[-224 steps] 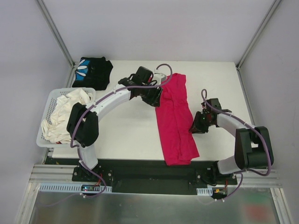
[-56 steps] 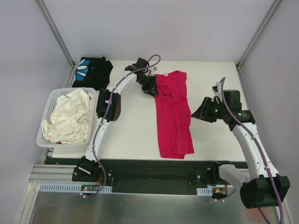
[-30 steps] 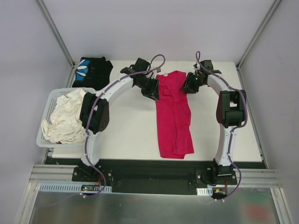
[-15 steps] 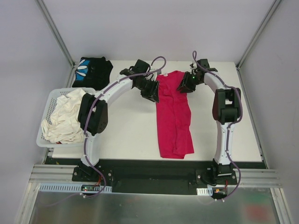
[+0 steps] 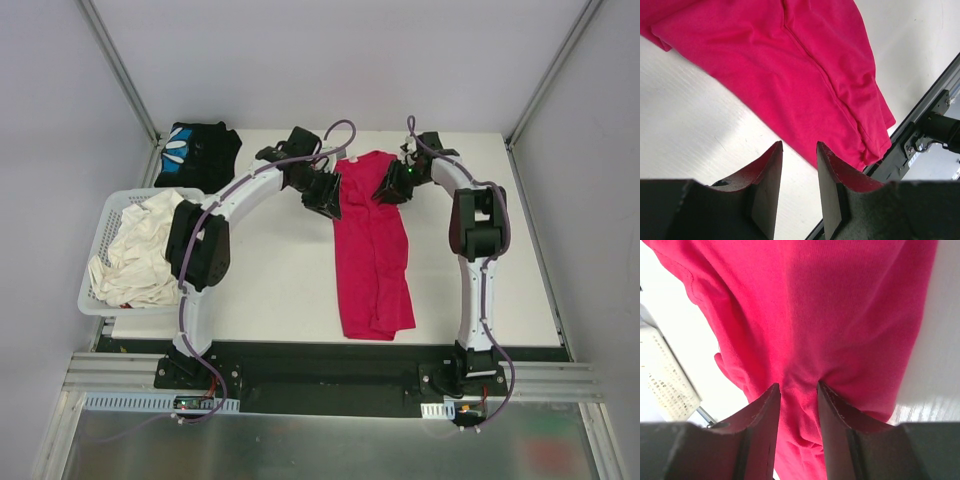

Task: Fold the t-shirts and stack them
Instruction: Rotate the tshirt 90 degrees

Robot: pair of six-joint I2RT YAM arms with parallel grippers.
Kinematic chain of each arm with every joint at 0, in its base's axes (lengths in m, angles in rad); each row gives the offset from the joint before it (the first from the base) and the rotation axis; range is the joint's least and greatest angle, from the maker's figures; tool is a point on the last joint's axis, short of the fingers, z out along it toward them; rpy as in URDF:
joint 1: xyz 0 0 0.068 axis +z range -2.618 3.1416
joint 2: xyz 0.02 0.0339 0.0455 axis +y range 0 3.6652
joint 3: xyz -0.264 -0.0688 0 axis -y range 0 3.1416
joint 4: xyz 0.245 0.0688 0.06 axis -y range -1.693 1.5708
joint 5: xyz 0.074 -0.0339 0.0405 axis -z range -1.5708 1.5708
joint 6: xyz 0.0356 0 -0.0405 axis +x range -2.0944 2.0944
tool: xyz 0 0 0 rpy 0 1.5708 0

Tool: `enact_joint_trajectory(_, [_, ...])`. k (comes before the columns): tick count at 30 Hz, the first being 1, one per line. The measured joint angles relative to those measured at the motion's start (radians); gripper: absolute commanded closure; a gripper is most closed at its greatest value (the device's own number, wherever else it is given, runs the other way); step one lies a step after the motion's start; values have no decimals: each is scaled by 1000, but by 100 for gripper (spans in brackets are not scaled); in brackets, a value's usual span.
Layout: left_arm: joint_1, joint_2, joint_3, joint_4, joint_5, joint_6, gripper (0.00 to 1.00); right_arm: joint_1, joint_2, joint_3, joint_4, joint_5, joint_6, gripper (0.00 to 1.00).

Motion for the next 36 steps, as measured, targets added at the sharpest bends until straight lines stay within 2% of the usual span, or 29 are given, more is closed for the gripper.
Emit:
enact_joint_trajectory(13, [0,-29,-19,5,27,0,68,-5,202,341,-63,-48,45,60])
enact_joint_trajectory(21, [-2,-57,-84,6,26,-1,68,-20,229,378,-42,-63,90,60])
enact_joint_trajectory(25, [-19,-89,-111,7,23,-2,68,-27,222,343,2,-82,100,60])
enact_joint_trajectory(28, [-29,-114,-128,14,15,-2,68,-31,154,218,63,-89,103,59])
enact_joint_trajectory(32, [-40,-137,-169,56,4,-2,68,-37,75,135,45,-65,81,59])
enact_joint_trajectory(34, [-47,-139,-195,75,3,-2,68,-37,24,101,32,-53,68,59])
enact_joint_trajectory(36, [-55,-139,-220,88,-1,-3,68,-37,-93,-34,56,-35,53,59])
